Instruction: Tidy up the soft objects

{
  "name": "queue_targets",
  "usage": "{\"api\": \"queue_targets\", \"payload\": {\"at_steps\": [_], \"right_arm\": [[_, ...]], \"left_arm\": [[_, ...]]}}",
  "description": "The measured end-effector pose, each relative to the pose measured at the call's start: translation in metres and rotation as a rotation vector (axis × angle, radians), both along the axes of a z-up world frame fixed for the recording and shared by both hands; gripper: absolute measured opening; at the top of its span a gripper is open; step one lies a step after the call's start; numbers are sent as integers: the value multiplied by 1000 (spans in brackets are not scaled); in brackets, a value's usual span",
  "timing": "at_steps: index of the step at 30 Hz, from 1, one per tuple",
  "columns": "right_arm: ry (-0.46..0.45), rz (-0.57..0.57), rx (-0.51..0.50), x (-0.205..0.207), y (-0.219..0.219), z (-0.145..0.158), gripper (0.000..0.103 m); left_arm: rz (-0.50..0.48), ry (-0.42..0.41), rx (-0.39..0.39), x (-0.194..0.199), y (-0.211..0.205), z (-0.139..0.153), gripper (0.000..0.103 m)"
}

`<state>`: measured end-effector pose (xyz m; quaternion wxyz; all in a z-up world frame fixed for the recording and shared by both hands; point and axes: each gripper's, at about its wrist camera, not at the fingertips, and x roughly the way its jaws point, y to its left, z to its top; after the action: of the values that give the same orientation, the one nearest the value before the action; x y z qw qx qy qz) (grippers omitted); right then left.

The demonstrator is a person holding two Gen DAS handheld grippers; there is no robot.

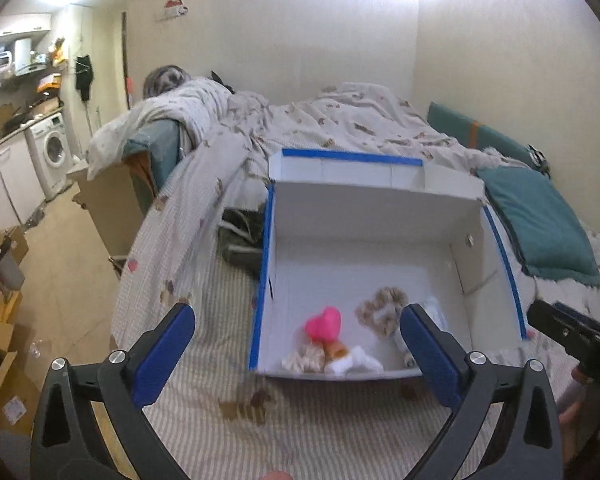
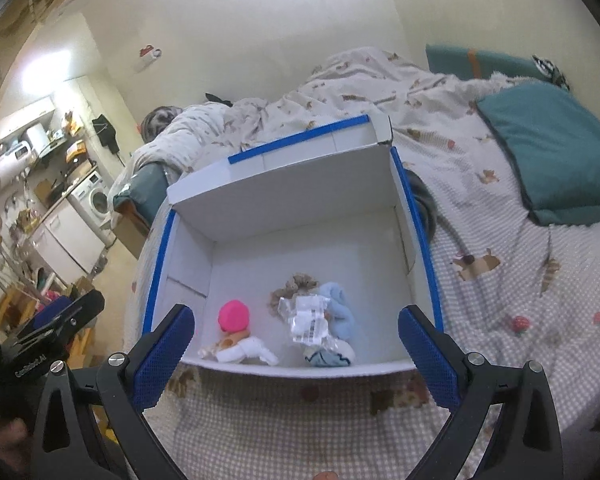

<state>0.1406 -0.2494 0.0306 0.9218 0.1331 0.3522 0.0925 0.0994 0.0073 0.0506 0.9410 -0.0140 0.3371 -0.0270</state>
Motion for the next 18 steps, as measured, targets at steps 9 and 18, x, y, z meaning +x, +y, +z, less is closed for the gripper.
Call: {"api": "queue_targets", "payload": {"at_steps": [9,18], "right_arm": [[-37,-8,-87,-35,10,-15,103],[-59,3,-128,-48,22,-16,103]], "left_arm": [[46,20,20,-32,8,-13,102],[54,-8,75,-57,-3,-23,102]]}}
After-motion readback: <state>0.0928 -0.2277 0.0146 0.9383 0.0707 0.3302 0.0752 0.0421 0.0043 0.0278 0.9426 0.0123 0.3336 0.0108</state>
